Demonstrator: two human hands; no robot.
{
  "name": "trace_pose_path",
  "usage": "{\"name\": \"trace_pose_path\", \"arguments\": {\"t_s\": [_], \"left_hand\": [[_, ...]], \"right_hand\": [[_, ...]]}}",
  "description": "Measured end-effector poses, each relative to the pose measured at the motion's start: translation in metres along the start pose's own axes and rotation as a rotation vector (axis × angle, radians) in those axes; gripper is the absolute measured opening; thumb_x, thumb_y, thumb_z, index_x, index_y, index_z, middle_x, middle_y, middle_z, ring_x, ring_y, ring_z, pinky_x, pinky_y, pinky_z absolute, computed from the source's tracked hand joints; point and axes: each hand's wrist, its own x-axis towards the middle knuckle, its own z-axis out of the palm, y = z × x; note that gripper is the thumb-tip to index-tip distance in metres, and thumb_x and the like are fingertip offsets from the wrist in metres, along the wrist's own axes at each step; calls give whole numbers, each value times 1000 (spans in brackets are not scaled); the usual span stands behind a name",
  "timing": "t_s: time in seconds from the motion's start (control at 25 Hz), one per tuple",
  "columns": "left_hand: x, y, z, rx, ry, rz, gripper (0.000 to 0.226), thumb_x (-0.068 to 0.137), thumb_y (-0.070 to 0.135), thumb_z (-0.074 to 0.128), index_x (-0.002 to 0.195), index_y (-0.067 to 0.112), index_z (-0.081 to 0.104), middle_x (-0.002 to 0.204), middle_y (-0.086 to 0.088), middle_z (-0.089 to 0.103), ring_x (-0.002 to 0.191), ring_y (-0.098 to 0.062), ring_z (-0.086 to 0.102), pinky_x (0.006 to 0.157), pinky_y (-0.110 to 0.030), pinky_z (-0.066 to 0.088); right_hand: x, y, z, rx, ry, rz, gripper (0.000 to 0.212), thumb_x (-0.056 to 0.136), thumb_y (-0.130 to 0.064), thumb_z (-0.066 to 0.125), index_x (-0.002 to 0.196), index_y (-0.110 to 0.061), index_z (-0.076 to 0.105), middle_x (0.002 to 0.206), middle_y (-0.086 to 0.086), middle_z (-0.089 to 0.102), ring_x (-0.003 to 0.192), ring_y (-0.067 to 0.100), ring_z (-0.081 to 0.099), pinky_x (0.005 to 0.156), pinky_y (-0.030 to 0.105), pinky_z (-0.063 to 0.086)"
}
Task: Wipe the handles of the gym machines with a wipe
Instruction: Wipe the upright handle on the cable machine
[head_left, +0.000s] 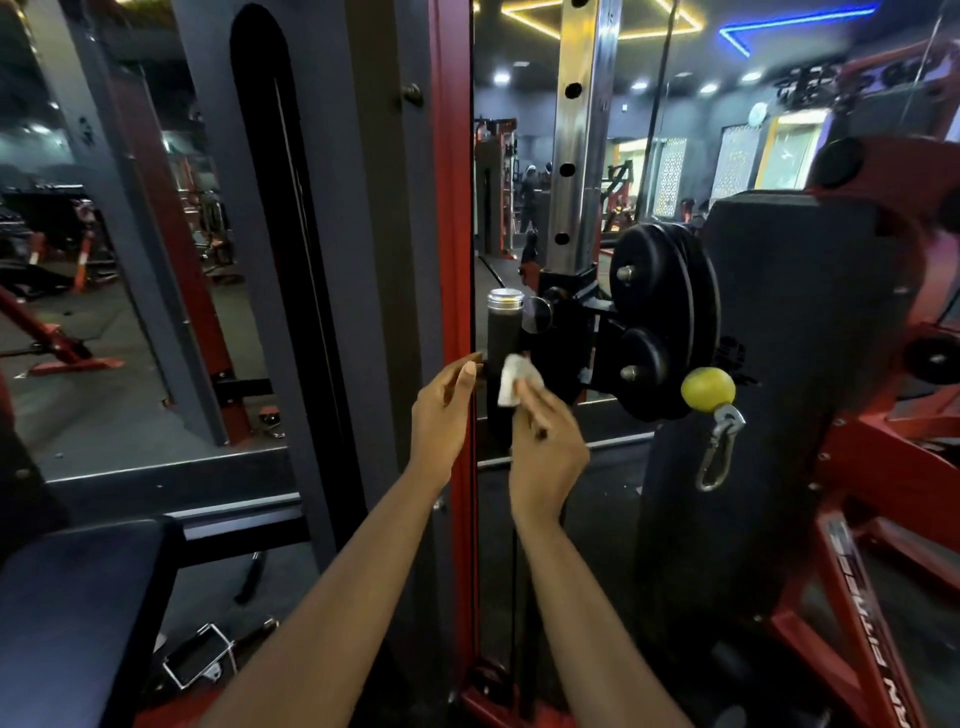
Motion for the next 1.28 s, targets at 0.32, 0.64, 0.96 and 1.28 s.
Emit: {"name": "trace_pose_path", "arguments": {"t_s": [0.32, 0.64, 0.96, 1.28], "left_hand": [[-2, -11, 0, -207, 118, -143, 34, 97, 34, 41, 113, 16, 65, 108, -3, 69, 101, -14, 64, 87, -28, 51], [-13, -16, 1, -186, 115, -177, 28, 97, 32, 44, 112, 19, 64, 108, 2, 68, 99, -9, 64, 96, -33, 49], [-11, -19, 4, -209, 102, -174, 33, 96, 35, 44, 115, 16, 63, 109, -1, 68, 101, -12, 64, 96, -37, 49], [-13, -9, 12, -130, 34, -100, 35, 92, 35, 51, 125, 24, 56, 117, 7, 62, 110, -3, 56, 89, -8, 44]], "right_hand": [[55, 13, 1, -584, -335, -846, 35, 86, -5, 48, 119, -4, 59, 112, 12, 60, 97, 15, 41, 75, 24, 52], [10, 68, -24, -616, -582, -851, 47, 67, -1, 72, 112, -6, 58, 104, 2, 50, 88, 14, 45, 51, 32, 57], [58, -18, 7, -610, -337, -855, 40, 71, 4, 71, 109, 2, 60, 107, 14, 57, 90, 27, 59, 62, 28, 56], [21, 52, -32, -496, -494, -628, 24, 76, 3, 62, 96, -8, 71, 98, 11, 66, 94, 17, 53, 78, 31, 53]]}}
